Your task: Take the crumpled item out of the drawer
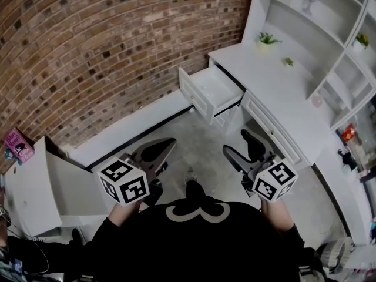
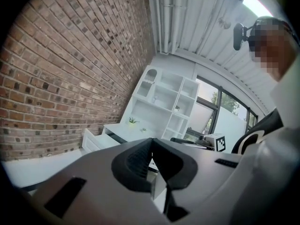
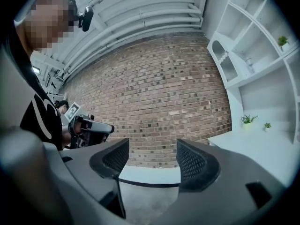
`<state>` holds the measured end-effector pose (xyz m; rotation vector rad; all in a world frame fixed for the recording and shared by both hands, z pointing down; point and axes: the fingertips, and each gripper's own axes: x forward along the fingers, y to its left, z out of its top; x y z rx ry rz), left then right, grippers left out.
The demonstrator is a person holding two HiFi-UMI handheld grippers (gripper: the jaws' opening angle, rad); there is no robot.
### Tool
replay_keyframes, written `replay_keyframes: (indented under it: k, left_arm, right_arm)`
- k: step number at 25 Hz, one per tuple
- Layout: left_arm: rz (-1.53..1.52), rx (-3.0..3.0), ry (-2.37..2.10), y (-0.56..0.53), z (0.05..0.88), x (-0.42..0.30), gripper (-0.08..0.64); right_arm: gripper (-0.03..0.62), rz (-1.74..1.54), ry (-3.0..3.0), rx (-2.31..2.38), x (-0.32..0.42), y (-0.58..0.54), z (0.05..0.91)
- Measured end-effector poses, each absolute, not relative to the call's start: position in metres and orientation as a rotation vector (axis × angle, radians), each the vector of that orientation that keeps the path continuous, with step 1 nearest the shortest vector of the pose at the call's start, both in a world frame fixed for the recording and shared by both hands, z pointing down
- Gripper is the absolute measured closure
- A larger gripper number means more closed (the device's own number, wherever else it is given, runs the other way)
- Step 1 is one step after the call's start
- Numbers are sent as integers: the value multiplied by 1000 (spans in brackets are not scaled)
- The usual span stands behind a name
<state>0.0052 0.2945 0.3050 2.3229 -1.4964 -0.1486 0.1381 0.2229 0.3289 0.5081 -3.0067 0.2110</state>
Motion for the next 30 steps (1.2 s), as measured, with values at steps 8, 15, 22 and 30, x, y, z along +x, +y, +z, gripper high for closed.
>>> replay_keyframes:
  k: [8, 15, 22, 30]
  left_arm:
    - [-112, 2245, -1497, 194, 326, -37, 557]
    - [-21, 2219, -1475, 93, 335, -71, 557]
    - [-5, 2220, -1463, 21, 343, -89, 557]
    - [6, 2237, -1453, -2, 352, -97, 557]
  right_arm:
    - [254, 292, -2981, 492, 98, 120, 347]
    - [229, 350, -2970, 481, 57, 19, 357]
    - [224, 367, -2958, 458, 31, -45, 368]
    - [221, 332, -2929, 445, 21, -59, 372]
